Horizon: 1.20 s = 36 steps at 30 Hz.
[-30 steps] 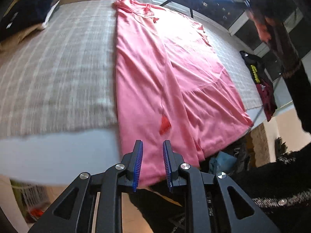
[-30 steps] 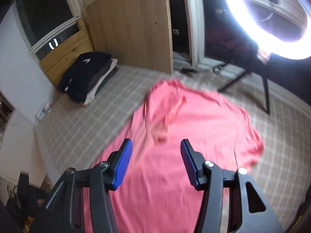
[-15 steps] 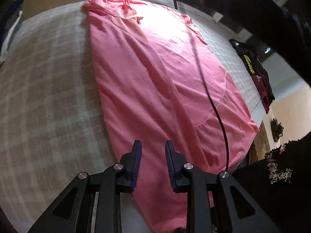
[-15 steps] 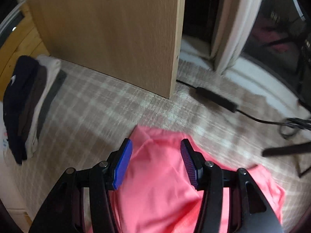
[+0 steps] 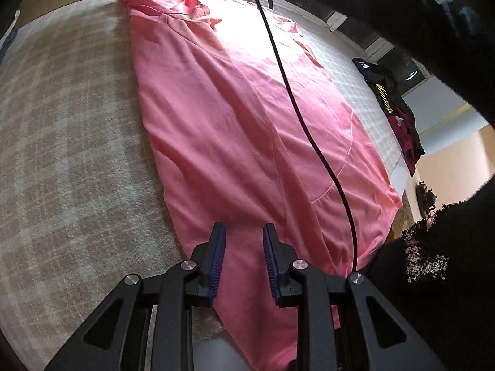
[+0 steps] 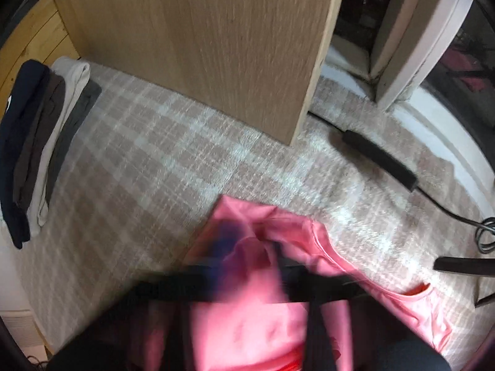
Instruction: Fold clothes
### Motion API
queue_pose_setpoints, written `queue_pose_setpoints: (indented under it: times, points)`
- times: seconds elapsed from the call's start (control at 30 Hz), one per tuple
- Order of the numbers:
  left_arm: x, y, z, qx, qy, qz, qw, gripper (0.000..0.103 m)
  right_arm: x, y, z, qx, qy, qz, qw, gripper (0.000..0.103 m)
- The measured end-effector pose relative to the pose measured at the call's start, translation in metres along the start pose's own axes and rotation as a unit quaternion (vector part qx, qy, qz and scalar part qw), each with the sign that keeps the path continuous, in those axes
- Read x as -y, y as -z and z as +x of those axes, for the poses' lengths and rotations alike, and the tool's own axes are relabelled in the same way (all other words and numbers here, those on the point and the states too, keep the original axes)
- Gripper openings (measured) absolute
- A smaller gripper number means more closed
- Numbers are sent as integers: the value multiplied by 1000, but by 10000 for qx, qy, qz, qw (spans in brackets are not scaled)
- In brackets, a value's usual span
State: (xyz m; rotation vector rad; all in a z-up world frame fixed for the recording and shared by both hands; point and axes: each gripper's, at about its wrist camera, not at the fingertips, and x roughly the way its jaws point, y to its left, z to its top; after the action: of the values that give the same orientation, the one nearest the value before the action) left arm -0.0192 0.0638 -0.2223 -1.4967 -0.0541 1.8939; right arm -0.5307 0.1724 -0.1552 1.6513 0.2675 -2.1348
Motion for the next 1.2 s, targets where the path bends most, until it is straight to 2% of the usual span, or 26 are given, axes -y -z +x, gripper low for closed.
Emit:
queue_pose_setpoints:
  times: [0.07, 0.13, 0.2, 0.23, 0.3, 0.33, 0.37, 0.47, 0.53, 0.67, 0.7, 0.8, 0.9, 0.93, 0.97, 1.0, 1.1, 1.17, 1.2]
  points:
    - [1, 0, 1, 11, 2, 17, 10000, 24, 5, -1, -9, 358, 226, -13, 9991, 3]
    - [1, 0, 0, 36, 21, 43, 10000, 23, 17, -3, -15, 568, 187, 223, 9980, 3]
    - [0, 0, 1, 53, 58, 36, 10000, 24, 20, -3, -13, 429, 97, 339, 9985, 3]
    - [0, 1, 1, 58, 76, 36, 9999, 24, 20, -3, -12, 362, 105, 360, 9986, 6]
    - [-1, 1, -1, 51, 92, 38, 9999, 24, 20, -2, -16, 248, 165, 396, 9988, 18]
    - [-2, 1, -2, 45, 94, 54, 9999, 24, 20, -1, -24, 326, 281, 410, 9982, 25]
    - [-2, 1, -1, 38, 99, 62, 9999, 24, 20, 2, -33, 459, 308, 413, 9976, 28]
    - [-2, 0, -1, 32, 135, 48, 9999, 24, 31, 25, -73, 930, 35, 637, 9936, 28]
    - [-3, 1, -2, 42, 151, 56, 9999, 24, 44, 50, -89, 1048, 26, 1024, 9892, 29]
    - [-3, 1, -2, 70, 185, 34, 9998, 24, 64, 95, -74, 575, -87, 1455, 9876, 37]
    - [-4, 1, -2, 78, 198, 24, 9998, 24, 69, 105, -69, 455, -119, 1546, 9869, 37]
    - [-5, 0, -2, 67, 233, 5, 9997, 24, 75, 107, -53, 310, -201, 1685, 9850, 37]
    - [-4, -1, -2, 18, 207, 74, 9998, 24, 66, 104, -37, 220, 29, 1474, 9888, 36]
    - [-2, -2, -1, 3, 187, 109, 9998, 24, 65, 106, -40, 308, 37, 1439, 9891, 13]
    - [-1, -2, -1, -8, 169, 132, 9998, 24, 66, 109, -44, 342, -109, 1466, 9885, 2]
    - [-1, -2, -1, -15, 156, 150, 9998, 24, 69, 112, -51, 442, -161, 1563, 9866, 2]
    - [1, -2, 0, -4, 151, 149, 9998, 24, 76, 119, -72, 729, 231, 1531, 9853, 2]
    - [1, -2, 0, 10, 147, 146, 9998, 24, 79, 121, -68, 508, 114, 1535, 9868, 3]
    - [1, -2, 0, 17, 145, 147, 9998, 24, 77, 121, -68, 479, 245, 1497, 9873, 3]
